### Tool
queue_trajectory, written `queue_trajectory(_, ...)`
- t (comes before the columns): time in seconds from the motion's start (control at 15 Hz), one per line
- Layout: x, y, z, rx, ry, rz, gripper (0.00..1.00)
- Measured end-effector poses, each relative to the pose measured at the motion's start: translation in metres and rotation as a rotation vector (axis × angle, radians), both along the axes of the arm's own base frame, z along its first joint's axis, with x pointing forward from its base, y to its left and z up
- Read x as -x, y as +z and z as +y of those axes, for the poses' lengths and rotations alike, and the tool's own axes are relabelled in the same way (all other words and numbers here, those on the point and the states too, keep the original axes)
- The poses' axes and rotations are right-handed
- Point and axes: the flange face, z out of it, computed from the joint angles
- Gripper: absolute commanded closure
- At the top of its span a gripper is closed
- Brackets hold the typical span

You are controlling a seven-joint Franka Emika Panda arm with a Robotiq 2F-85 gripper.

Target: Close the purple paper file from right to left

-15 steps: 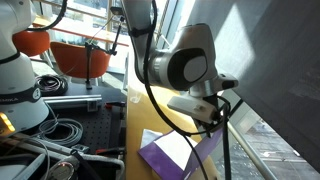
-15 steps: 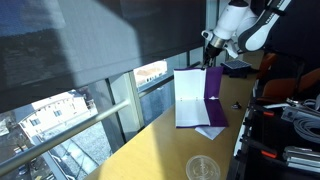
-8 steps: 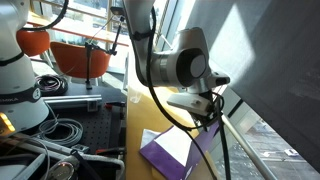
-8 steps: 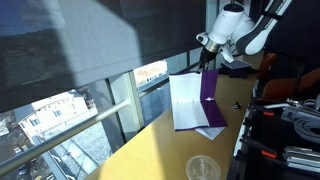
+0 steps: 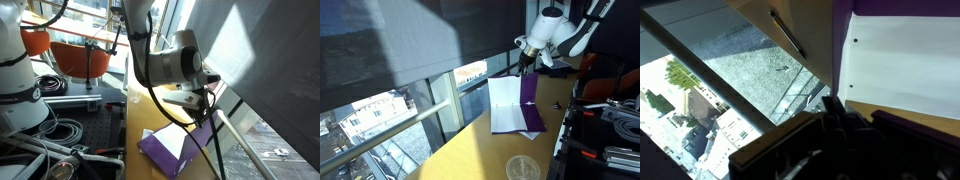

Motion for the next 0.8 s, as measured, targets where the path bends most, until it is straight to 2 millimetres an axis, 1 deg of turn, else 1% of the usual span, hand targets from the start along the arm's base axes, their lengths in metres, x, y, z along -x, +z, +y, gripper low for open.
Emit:
queue_trajectory(0.2,0.003,-0.009,0.007,0.012,-0.013,0.003,1.0)
queue_trajectory(0.53,0.011,-0.023,0.027,0.031,-0.011,0.012,1.0)
queue_trajectory(0.6,0.012,-0.026,0.03,0.033,-0.009,0.014,0.97)
queue_trajectory(0.67,0.014,-0.029,0.034,0.033,-0.01,0.016,0.78)
queue_trajectory(0.73,0.016,-0.032,0.038,0.03,-0.014,0.019,0.72)
queue_trajectory(0.8,0.018,-0.035,0.04,0.028,-0.02,0.024,0.69)
